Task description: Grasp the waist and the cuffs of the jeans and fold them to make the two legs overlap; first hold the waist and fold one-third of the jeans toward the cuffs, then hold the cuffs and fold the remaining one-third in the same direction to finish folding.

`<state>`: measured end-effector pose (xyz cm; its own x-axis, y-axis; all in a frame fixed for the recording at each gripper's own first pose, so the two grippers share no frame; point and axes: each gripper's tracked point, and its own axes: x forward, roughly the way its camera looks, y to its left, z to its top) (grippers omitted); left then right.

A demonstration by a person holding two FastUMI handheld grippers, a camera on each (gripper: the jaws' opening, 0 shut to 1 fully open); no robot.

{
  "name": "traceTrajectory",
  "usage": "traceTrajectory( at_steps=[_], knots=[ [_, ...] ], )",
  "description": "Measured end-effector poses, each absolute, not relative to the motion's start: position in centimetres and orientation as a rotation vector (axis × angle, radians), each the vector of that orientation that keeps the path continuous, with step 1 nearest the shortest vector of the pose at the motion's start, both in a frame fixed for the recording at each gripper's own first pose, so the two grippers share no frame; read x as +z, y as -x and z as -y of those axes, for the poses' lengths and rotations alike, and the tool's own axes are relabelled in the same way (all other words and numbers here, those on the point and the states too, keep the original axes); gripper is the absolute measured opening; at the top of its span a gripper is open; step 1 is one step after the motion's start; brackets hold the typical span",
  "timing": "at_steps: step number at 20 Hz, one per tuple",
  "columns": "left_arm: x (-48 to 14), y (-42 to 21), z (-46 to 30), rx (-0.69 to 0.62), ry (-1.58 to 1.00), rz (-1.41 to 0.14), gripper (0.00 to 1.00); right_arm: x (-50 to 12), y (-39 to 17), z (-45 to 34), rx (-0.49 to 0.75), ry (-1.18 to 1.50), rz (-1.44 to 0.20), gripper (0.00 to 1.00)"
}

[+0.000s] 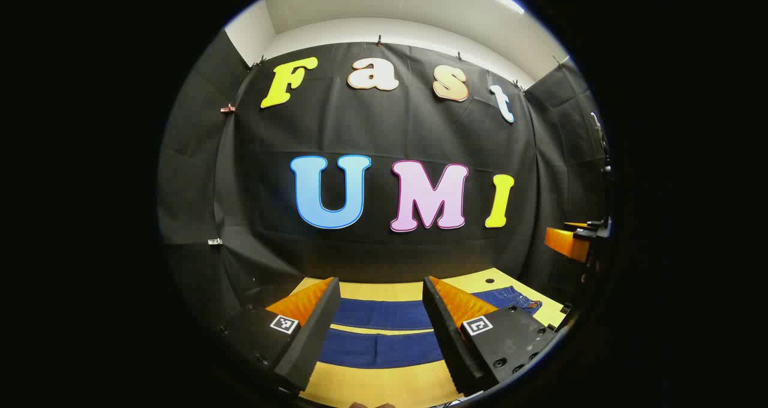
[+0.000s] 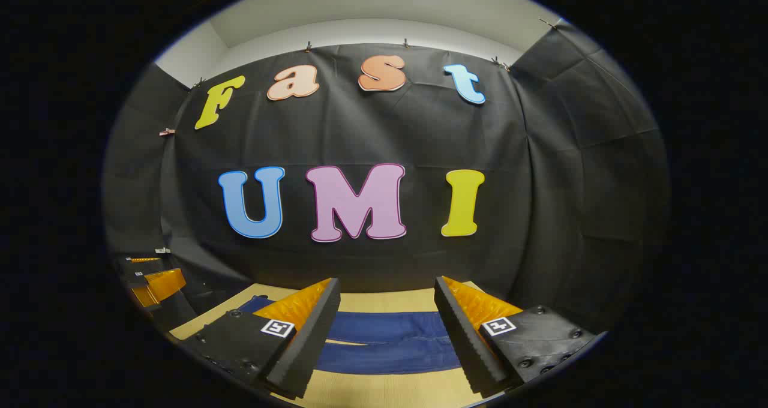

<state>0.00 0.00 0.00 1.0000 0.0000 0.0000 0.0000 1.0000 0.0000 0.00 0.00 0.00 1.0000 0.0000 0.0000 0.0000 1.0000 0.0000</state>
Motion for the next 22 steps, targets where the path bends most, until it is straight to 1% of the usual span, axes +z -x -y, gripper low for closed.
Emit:
traceTrajectory(
  at_steps=[7,8,11,12,15,16,17,22],
  knots=[
    [0.0,-1.3,1.2,-0.026,-0.007,0.009,0.81,1.0,-0.8,1.9,-0.023,0.009,0.019,0.97],
    [0.1,-1.5,1.3,-0.026,-0.003,0.009,0.77,1.1,-0.9,2.0,-0.024,0.007,0.022,0.97],
    [0.1,-2.0,1.5,-0.028,0.002,0.009,0.77,1.0,-1.6,1.8,-0.014,0.008,0.018,0.97],
    [0.0,-2.2,1.6,-0.026,0.001,0.006,0.81,0.9,-1.7,1.7,-0.008,0.010,0.015,0.97],
    [-0.5,-2.7,1.5,-0.018,0.004,-0.004,0.81,0.9,-2.1,1.5,0.003,0.019,0.012,0.97],
    [-0.9,-2.7,1.6,-0.020,0.007,-0.011,0.77,0.9,-2.2,1.5,0.004,0.020,0.012,0.97],
    [-1.2,-2.7,1.9,-0.023,0.007,-0.018,0.81,1.1,-2.3,1.6,0.003,0.021,0.017,0.97],
    [-3.0,-3.6,1.6,-0.032,-0.019,-0.059,0.81,0.6,-3.2,2.5,-0.009,0.049,0.004,0.97]
  ],
)
